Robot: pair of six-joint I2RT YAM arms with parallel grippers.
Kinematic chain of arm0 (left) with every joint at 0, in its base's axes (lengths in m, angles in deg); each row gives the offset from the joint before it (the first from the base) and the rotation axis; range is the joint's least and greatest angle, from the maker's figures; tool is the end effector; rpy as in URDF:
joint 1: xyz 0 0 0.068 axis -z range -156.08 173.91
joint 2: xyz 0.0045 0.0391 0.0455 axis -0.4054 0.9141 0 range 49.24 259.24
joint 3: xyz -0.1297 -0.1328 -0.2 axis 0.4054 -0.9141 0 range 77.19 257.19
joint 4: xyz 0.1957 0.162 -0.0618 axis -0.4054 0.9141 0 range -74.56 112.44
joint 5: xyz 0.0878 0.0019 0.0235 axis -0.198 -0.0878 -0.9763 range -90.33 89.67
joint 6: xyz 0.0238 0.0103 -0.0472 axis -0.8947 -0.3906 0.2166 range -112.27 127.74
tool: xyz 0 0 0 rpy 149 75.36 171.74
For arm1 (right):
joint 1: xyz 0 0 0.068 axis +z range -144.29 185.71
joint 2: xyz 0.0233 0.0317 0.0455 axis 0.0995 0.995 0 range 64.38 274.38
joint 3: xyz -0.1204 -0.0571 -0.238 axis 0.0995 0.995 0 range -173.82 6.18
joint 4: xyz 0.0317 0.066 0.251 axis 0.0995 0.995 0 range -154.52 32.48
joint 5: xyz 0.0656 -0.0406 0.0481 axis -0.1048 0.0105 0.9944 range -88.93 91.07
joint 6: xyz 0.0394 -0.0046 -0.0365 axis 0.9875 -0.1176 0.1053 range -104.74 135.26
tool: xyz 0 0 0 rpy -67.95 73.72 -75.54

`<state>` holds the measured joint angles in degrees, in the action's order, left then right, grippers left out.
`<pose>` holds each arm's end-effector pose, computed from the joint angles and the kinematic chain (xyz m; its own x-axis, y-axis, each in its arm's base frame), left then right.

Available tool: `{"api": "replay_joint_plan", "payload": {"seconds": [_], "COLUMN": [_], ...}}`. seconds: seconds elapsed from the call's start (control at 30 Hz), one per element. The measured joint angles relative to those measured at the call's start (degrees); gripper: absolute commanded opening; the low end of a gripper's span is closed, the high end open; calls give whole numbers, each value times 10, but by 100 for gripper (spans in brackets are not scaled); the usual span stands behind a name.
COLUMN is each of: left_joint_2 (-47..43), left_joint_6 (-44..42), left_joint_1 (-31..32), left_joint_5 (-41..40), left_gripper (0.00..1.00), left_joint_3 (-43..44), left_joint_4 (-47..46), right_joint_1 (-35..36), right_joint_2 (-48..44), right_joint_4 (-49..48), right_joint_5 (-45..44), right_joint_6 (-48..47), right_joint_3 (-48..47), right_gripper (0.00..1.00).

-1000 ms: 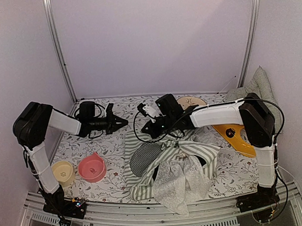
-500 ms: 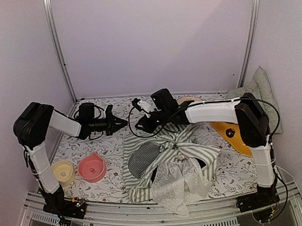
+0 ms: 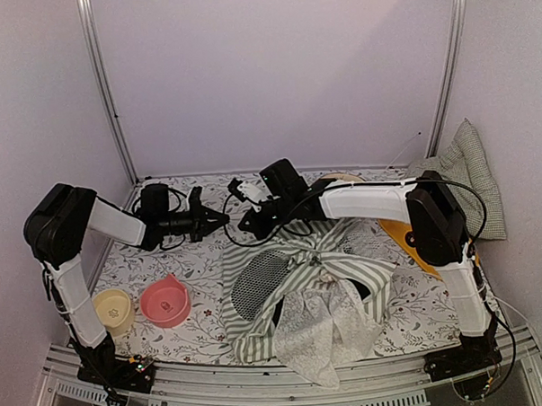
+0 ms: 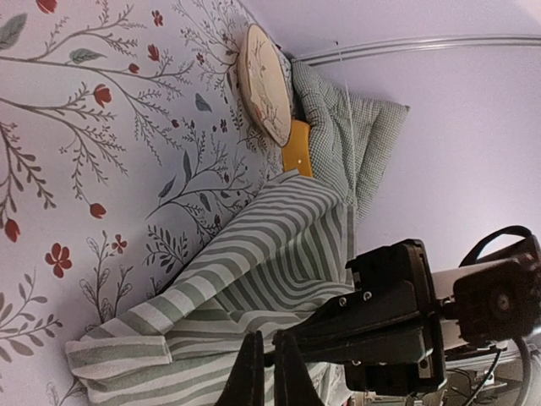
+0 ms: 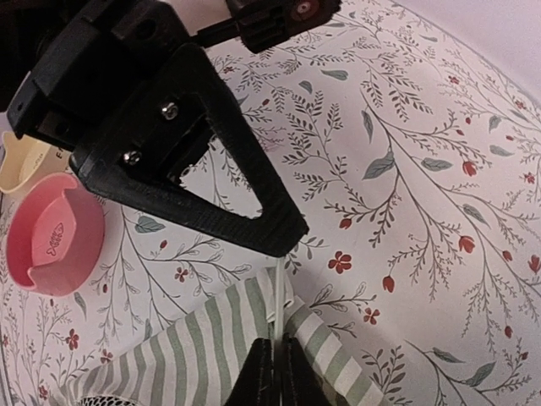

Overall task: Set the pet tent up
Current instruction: Pass from the left arm to the right, then pick up the tent fabric from the tent.

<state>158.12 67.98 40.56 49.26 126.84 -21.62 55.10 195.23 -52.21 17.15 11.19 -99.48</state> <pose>0.3489 -0.1326 0.1469 -0.9271 -0.3103 -0.2102 0.1136 0.3018 -0.9466 0.3347 0.4056 0.1974 -0.3333 -0.4935 -0.8033 -0.8984 0.4247 0.1119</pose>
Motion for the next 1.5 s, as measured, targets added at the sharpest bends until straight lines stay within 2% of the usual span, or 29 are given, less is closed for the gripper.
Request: {"api": "replay_joint_plan", "payload": {"seconds": [0.1, 0.2, 0.27, 0.3, 0.43, 0.63, 0.83, 1.0, 1.1, 1.23, 1.5], "left_joint_2": [0, 0, 0, -2, -21, -23, 6, 37, 58, 73, 79], "left_joint_6": [0, -3, -16, -22, -58, -85, -88, -88, -83, -78, -67], "left_joint_1": [0, 0, 1, 3, 3, -16, -10, 2, 8, 14, 15], "left_joint_5": [0, -2, -3, -7, -43, -78, -86, -89, -83, -82, -93], "left_gripper": [1, 27, 35, 36, 31, 31, 34, 34, 26, 0, 0], "left_joint_3": [-2, -3, -6, -10, -42, -92, -90, -51, -32, -23, -20], "left_joint_4": [0, 0, 5, 12, 57, 92, 92, 89, 75, 71, 55], "right_joint_1": [1, 1, 1, 1, 2, 3, 4, 4, 4, 4, 4], "right_joint_2": [0, 1, 1, 1, 1, 1, 1, 1, 1, 1, 1], "right_joint_4": [6, 6, 3, 2, 0, -7, -10, -11, -12, -12, -11], "right_joint_5": [-6, -6, -8, -9, -15, -20, -20, -20, -20, -20, -20], "right_joint_6": [5, 4, 4, 4, 4, 5, 7, 10, 12, 13, 13], "right_joint_3": [-1, -1, -2, -2, -2, -2, -2, -2, -2, -2, -2], "right_gripper": [0, 0, 0, 0, 0, 0, 0, 0, 0, 0, 0]}}
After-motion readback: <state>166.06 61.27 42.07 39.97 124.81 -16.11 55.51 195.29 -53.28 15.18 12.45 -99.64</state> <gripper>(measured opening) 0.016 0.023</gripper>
